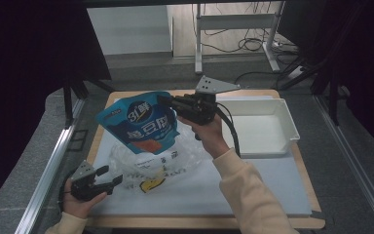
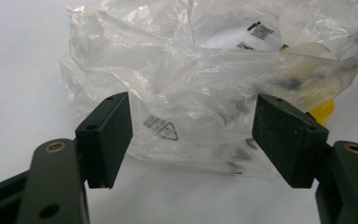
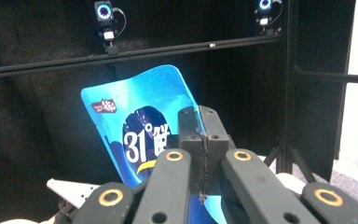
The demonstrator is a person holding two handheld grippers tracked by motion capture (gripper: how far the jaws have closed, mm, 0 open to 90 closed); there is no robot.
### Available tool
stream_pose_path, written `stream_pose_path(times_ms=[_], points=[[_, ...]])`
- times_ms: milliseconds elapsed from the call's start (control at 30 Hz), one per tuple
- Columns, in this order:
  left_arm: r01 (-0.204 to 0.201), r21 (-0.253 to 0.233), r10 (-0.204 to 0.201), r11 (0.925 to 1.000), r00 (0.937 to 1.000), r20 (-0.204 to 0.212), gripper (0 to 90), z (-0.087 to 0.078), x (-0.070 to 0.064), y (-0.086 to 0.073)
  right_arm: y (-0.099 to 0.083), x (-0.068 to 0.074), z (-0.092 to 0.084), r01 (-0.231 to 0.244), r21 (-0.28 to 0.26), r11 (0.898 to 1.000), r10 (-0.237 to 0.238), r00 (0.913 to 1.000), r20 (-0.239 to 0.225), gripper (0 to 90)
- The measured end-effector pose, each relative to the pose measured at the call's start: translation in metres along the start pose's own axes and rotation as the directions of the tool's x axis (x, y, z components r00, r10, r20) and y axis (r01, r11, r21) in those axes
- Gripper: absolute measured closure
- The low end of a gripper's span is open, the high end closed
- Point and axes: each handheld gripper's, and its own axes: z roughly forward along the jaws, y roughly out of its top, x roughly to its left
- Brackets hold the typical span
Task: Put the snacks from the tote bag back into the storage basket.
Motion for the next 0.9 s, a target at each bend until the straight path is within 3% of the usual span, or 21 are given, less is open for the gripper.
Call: stream_pose_path(times_ms=[467, 900], points=[[0.003, -0.002, -0.003, 1.0000, 1.0000, -0.002, 28.9, 0.000, -0.001, 0.000, 0.023, -0.008, -0.027, 0.017, -0.025, 1.000, -0.014, 0.9962, 0.086, 89.5], [0.003, 0.000, -0.003, 1.0000, 1.0000, 0.000, 28.9, 0.000, -0.001, 0.000, 0.039, -0.023, -0.055, 0.028, -0.028, 0.999, -0.023, 0.9811, 0.192, 89.5]])
